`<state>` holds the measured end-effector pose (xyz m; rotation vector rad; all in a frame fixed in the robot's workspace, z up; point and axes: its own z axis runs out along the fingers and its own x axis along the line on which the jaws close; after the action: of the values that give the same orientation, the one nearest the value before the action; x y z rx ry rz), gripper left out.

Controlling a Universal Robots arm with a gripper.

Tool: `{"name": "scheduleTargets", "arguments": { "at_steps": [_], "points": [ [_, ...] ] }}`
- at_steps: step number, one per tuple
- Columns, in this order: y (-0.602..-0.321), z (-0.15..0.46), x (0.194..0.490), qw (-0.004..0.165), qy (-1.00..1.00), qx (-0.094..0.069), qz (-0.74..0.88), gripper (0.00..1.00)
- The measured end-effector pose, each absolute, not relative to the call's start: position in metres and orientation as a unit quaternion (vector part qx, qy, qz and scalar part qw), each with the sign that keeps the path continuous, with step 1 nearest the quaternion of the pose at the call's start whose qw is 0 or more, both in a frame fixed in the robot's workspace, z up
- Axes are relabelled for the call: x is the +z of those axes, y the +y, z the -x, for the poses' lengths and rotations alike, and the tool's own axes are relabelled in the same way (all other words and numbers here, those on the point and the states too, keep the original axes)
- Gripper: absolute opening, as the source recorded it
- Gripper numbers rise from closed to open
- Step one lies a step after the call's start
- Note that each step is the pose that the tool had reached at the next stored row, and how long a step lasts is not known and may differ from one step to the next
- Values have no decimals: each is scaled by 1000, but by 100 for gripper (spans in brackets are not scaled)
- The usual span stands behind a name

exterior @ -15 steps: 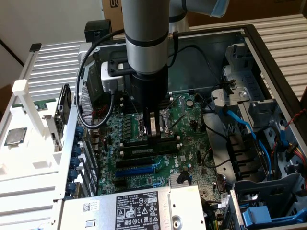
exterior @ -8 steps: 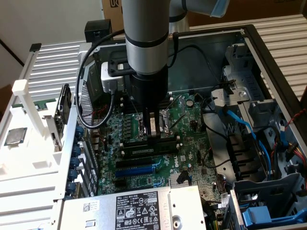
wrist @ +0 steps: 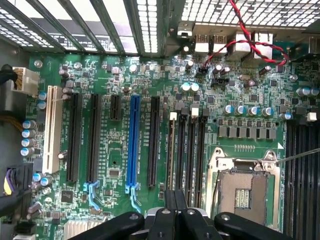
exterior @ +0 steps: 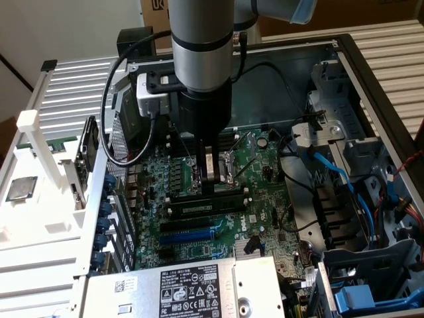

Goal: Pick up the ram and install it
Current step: 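Press down the ram until it locks into place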

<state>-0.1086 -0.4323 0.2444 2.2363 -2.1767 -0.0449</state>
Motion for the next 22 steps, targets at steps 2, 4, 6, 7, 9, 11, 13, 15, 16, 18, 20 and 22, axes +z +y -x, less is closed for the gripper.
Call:
{"name": "scheduleTargets", "arguments": {
  "at_steps": [2,4,6,7,9,11,13,15,16,18,20,22],
  "points": [
    [-432,109,245,10,-704,-15,-710,10],
    [-432,109,245,10,-714,-15,-700,10],
    [-432,109,245,10,-724,-15,-690,10],
    [-432,109,245,10,-729,-15,-684,10],
    [-432,109,245,9,-748,-15,-663,10],
    [-432,109,245,9,-761,-15,-648,10],
    [-432,109,245,9,-772,-15,-635,10],
    [-432,109,245,10,-779,-14,-627,10],
    [-432,109,245,11,-782,-13,-622,10],
    [-432,109,245,12,-789,-12,-615,10],
    [-432,109,245,13,-795,-10,-606,10],
    [-432,109,245,14,-801,-8,-598,10]
  ]
}}
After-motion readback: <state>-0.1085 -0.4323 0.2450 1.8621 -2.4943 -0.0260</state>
